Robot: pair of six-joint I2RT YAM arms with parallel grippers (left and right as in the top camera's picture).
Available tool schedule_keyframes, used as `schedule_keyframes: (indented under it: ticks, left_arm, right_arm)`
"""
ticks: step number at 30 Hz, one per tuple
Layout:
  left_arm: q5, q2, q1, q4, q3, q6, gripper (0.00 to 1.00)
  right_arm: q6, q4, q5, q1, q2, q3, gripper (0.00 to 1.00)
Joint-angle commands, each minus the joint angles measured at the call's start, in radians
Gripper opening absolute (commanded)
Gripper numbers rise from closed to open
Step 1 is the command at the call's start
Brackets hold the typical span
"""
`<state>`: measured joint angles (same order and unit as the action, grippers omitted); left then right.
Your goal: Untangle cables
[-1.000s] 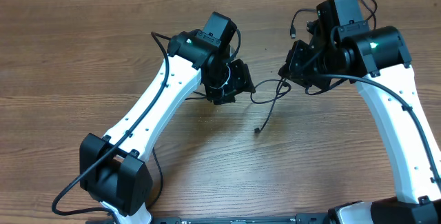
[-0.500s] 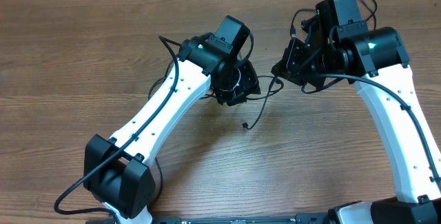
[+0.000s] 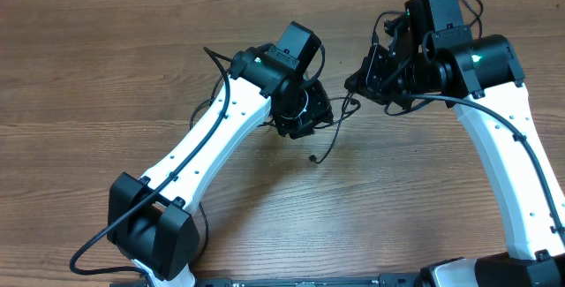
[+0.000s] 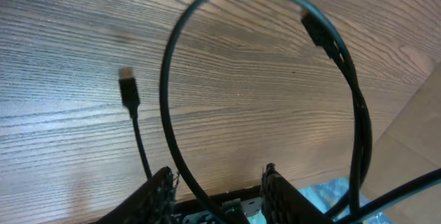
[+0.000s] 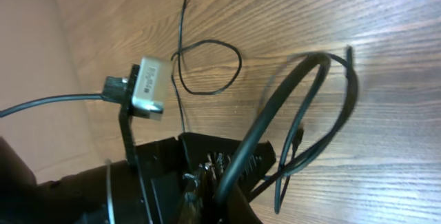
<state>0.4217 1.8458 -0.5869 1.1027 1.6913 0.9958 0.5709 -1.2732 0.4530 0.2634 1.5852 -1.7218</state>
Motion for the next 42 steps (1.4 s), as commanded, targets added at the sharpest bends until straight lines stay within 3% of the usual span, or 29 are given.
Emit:
schedule_keyframes:
  ticks: [1,5,17,22,28,29,31,35,39,42]
  left_arm:
    - [-0.014,-0.035,-0.009,0.002,0.017,0.004,0.35]
    - [-0.062,-0.035,-0.009,0.013,0.017,0.002,0.24]
    - [-0.138,-0.035,-0.007,0.064,0.017,-0.035,0.04]
    - [-0.211,-0.035,0.011,0.094,0.017,-0.102,0.04]
    - [-0.267,-0.035,0.060,0.166,0.017,-0.102,0.04]
    - [-0.245,-0.035,0.066,0.169,0.017,-0.102,0.15]
    - [-0.177,-0.035,0.072,0.165,0.017,-0.102,0.47]
    - [-0.076,-0.035,0.069,0.140,0.017,-0.110,0.83]
    - [-0.013,-0.035,0.062,0.132,0.017,-0.086,0.86]
    - [-0.002,-0.035,0.061,0.132,0.017,-0.003,0.86]
  right_arm:
    - [-0.010,0.009,0.013,0.005,-0.003,0.003,0.04]
    - [-0.011,0.007,0.012,0.005,-0.003,0.003,0.04]
    - [-0.022,0.000,-0.002,0.005,-0.003,0.003,0.04]
    - [-0.021,-0.033,-0.091,0.005,-0.003,0.003,0.04]
    - [-0.021,-0.060,-0.156,0.005,-0.003,0.003,0.04]
    - [-0.021,-0.058,-0.152,0.005,-0.003,0.003,0.04]
    - [-0.021,-0.053,-0.128,0.005,-0.003,0.003,0.04]
    - [-0.021,-0.026,-0.054,0.005,-0.003,0.003,0.04]
    - [-0.021,-0.001,-0.005,0.005,-0.003,0.003,0.04]
    - [-0.017,0.012,0.010,0.005,-0.003,0.003,0.04]
